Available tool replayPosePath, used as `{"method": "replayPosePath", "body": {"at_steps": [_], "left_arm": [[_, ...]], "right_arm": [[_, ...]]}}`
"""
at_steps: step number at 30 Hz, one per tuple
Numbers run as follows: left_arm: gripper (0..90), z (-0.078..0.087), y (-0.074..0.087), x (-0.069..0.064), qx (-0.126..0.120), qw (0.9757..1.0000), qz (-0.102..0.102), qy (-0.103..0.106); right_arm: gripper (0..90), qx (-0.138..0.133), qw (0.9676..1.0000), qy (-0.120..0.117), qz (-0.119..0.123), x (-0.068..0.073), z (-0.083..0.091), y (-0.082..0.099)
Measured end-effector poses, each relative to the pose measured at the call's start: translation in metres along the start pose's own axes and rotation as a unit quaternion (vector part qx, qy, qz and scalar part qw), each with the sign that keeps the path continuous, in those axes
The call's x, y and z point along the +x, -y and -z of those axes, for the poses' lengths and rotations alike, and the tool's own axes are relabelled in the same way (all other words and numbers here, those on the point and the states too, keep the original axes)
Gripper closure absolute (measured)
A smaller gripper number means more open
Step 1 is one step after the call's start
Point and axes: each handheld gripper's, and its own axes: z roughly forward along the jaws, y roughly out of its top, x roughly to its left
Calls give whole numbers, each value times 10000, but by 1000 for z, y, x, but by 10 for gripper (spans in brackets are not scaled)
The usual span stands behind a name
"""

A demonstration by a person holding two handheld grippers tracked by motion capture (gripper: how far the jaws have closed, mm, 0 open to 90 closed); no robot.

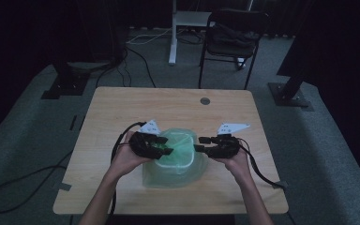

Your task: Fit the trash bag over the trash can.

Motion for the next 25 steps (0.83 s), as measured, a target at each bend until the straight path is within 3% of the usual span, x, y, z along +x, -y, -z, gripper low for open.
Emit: {"method": "replayPosePath", "body": {"at_steps": [3,6,7,8,11,13,17,21,23,25], "left_arm": [[493,16,6,5,-642,9970,272,-342],[493,32,15,11,-1117,9883,531,-894],[492,37,19,13,-1220,9839,614,-1156],[491,40,21,15,-1277,9810,701,-1278],[488,48,31,22,-1426,9687,1107,-1702],[488,52,36,26,-1428,9617,1298,-1946],[485,57,45,31,-1467,9524,1500,-2211],[479,62,53,36,-1509,9458,1688,-2329],[478,64,55,37,-1517,9442,1782,-2317],[478,65,57,39,-1503,9443,1807,-2303]], "right_arm": [[541,-49,10000,7,-5,0,1,0],[538,-77,10000,34,-33,-2,3,2],[538,-86,9999,37,-48,-2,4,2],[538,-97,9999,47,-58,-3,5,3],[537,-98,9999,58,-74,-4,6,4],[537,-82,9999,64,-70,-4,6,4],[537,-79,9999,61,-68,-4,6,4],[535,-74,9999,68,-73,-4,6,4],[534,-80,9999,76,-74,-4,7,5],[534,-78,9999,81,-88,-4,7,5]]}}
